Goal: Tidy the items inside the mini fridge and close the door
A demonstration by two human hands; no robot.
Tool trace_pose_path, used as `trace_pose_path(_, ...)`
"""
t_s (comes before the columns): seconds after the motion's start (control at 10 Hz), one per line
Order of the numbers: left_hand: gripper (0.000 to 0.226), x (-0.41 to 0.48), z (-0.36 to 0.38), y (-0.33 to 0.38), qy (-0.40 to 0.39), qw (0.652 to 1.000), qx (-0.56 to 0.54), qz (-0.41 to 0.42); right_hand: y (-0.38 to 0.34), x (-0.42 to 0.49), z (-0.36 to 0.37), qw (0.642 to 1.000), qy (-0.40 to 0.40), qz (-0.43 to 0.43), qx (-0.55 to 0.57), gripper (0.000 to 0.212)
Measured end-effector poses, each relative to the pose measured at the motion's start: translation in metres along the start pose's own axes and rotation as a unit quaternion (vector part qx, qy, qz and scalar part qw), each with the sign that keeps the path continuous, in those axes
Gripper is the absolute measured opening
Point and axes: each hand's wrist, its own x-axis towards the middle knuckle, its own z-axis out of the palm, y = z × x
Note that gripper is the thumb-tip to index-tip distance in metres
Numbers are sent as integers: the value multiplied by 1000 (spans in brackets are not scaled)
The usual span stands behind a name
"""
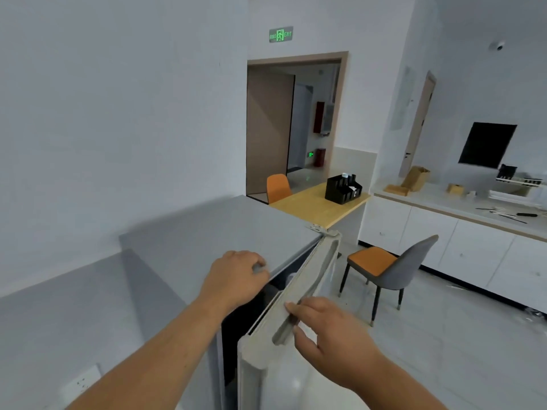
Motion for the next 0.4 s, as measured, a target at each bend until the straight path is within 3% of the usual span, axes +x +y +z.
trace_pose_path(0.3, 40, 1, 2, -4, 15, 999, -22, 28, -18, 36, 11, 999, -29, -30, 11, 49)
trace_pose_path(0.4, 49, -3, 4, 5, 61, 996, -26, 61, 0, 26, -8, 999, 14, -10, -31, 52)
